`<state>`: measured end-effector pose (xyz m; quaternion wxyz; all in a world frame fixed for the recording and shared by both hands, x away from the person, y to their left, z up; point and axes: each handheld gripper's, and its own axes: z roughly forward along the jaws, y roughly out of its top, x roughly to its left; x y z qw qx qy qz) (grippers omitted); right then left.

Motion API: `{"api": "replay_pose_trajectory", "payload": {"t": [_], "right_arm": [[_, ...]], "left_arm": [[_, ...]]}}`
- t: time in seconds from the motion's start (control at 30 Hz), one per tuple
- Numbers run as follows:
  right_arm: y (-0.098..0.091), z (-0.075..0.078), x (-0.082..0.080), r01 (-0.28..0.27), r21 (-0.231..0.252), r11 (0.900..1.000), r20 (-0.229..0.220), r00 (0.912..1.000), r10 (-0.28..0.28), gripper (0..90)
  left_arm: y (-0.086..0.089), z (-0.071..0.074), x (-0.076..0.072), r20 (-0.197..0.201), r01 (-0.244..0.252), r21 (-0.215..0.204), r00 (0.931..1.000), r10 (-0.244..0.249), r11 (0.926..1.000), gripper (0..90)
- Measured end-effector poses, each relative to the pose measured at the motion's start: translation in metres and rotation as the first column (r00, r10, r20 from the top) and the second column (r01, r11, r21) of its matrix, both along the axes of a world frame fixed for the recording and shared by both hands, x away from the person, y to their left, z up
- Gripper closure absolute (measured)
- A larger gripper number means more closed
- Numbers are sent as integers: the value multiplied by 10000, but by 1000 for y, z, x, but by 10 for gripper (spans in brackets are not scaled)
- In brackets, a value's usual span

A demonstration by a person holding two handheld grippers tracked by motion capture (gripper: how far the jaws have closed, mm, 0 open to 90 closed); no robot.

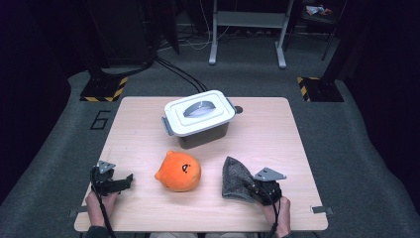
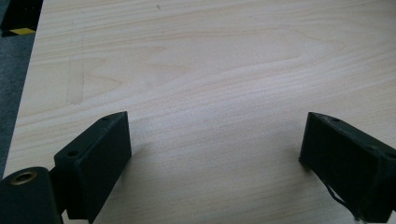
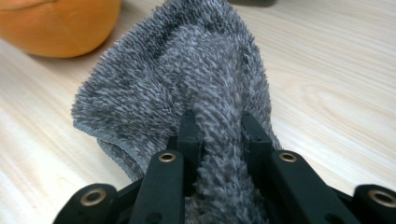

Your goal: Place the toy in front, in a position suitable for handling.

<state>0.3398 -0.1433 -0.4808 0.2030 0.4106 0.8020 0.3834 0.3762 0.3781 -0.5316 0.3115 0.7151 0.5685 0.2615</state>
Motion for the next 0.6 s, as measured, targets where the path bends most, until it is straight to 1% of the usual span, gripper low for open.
{"api": "replay_pose_trajectory", "payload": {"t": [0.07,0.17,0.23,0.3,0.33,0.37,0.4,0.43,0.53,0.6], "right_arm": [[-5,2,1,136,68,9999,56,9999,-136,741],[-12,4,2,381,6,9993,168,9991,-381,740],[-19,5,4,643,110,9979,183,9978,-645,739],[-22,6,5,702,86,9975,226,9973,-703,739],[-24,6,5,807,116,9967,218,9965,-809,739],[-30,8,6,1023,131,9947,239,9944,-1026,738],[-30,8,6,1023,131,9947,239,9944,-1026,738],[-35,10,8,1186,154,9928,282,9925,-1190,738],[-39,11,9,1301,165,9914,321,9909,-1306,737],[-44,12,10,1516,231,9882,292,9879,-1522,737]], "left_arm": [[0,0,0,3,0,1,10000,0,10000,85],[0,0,0,1,-2,1,10000,2,10000,85],[0,0,0,4,-3,-3,10000,3,10000,85],[0,0,0,0,-1,5,10000,1,10000,85],[0,0,0,0,-1,1,10000,1,10000,85],[0,0,0,1,-2,-2,10000,2,10000,85],[0,0,0,3,-1,-1,10000,1,10000,85],[0,0,0,1,-3,-1,10000,3,10000,85],[0,0,0,1,-2,-1,10000,2,10000,85],[0,0,0,1,-2,0,10000,2,10000,85]]}}
